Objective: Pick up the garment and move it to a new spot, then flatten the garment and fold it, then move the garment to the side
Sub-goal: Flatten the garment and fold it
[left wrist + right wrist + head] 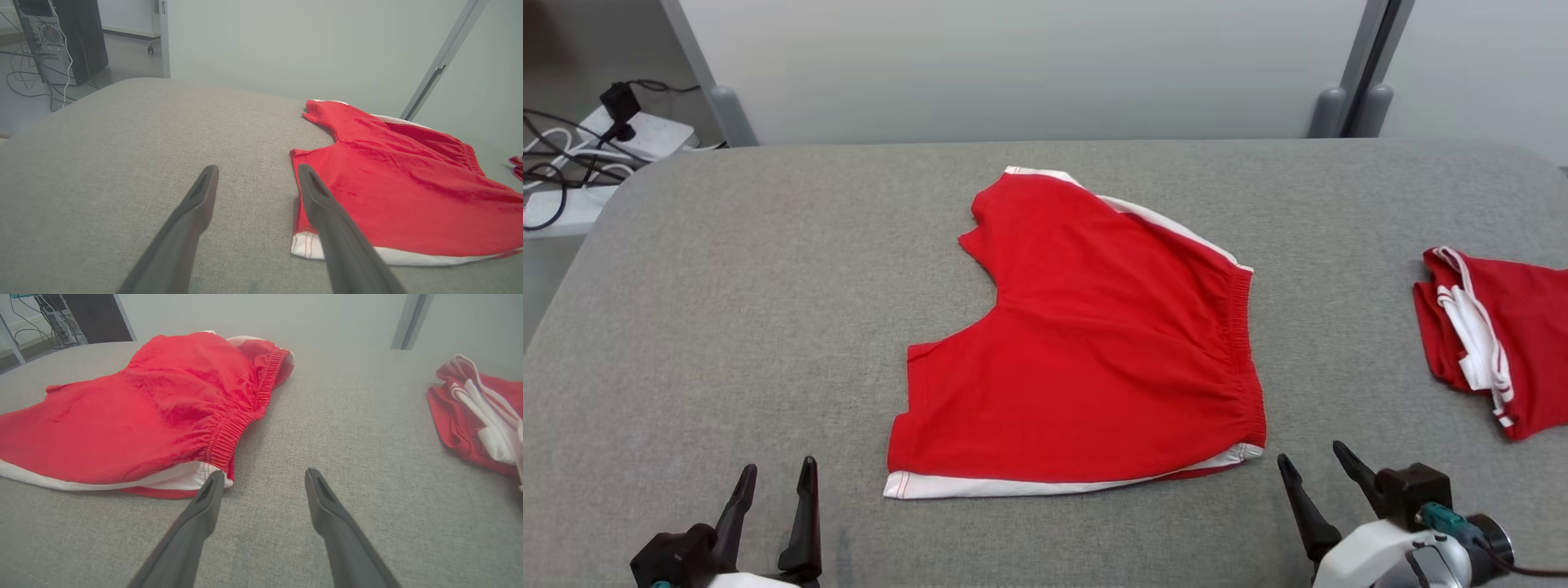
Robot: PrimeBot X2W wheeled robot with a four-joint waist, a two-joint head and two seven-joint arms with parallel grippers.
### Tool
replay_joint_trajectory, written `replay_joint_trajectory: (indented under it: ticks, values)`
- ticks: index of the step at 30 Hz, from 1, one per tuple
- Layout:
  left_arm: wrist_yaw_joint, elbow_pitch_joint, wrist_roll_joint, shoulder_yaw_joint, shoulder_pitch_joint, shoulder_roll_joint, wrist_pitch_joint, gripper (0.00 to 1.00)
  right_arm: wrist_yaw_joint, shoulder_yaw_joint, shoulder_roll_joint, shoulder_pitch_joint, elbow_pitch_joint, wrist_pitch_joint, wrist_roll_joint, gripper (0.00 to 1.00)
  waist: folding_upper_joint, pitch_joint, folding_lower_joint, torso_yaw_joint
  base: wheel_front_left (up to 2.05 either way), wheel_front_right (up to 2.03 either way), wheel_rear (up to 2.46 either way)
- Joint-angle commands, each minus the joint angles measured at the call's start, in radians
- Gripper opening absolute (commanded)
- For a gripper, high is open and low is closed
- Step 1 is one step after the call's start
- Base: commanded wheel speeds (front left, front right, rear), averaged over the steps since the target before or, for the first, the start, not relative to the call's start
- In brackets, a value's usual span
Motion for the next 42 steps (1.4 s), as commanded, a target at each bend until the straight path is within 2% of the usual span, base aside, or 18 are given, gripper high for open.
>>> replay_joint_trajectory:
  ticks: [1,14,19,28,38,42]
  values:
    - [-0.007,-0.020,-0.005,0.024,-0.048,0.010,-0.013,1.00,0.004,0.046,-0.022,-0.057,0.002,-0.013,0.010,1.00,0.0000,0.017,0.0000,0.019,0.00,0.00,0.00]
    - [-0.007,-0.018,-0.019,0.003,-0.083,0.023,-0.013,1.00,0.004,0.193,-0.063,-0.155,0.132,-0.013,0.010,1.00,0.0000,0.067,0.0000,0.087,0.00,0.00,0.00]
    - [-0.007,-0.020,-0.023,0.004,-0.085,0.022,-0.013,1.00,0.004,0.229,-0.080,-0.174,0.136,-0.013,0.017,1.00,0.0000,0.074,0.0000,0.092,0.00,0.00,0.00]
    - [-0.007,-0.013,-0.028,-0.004,-0.085,0.026,-0.013,1.00,0.004,0.312,-0.118,-0.186,0.141,-0.013,0.036,0.89,0.0000,0.071,0.0000,0.082,0.00,0.00,0.00]
    - [-0.007,-0.002,-0.034,-0.019,-0.086,0.025,-0.013,1.00,0.004,0.403,-0.160,-0.206,0.113,-0.013,0.057,0.93,0.0000,0.065,0.0000,0.082,0.00,0.00,0.00]
    - [-0.007,0.001,-0.038,-0.020,-0.084,0.027,-0.013,1.00,0.004,0.457,-0.177,-0.220,0.119,-0.013,0.092,0.89,0.0000,0.062,0.0000,0.088,0.00,0.00,0.00]
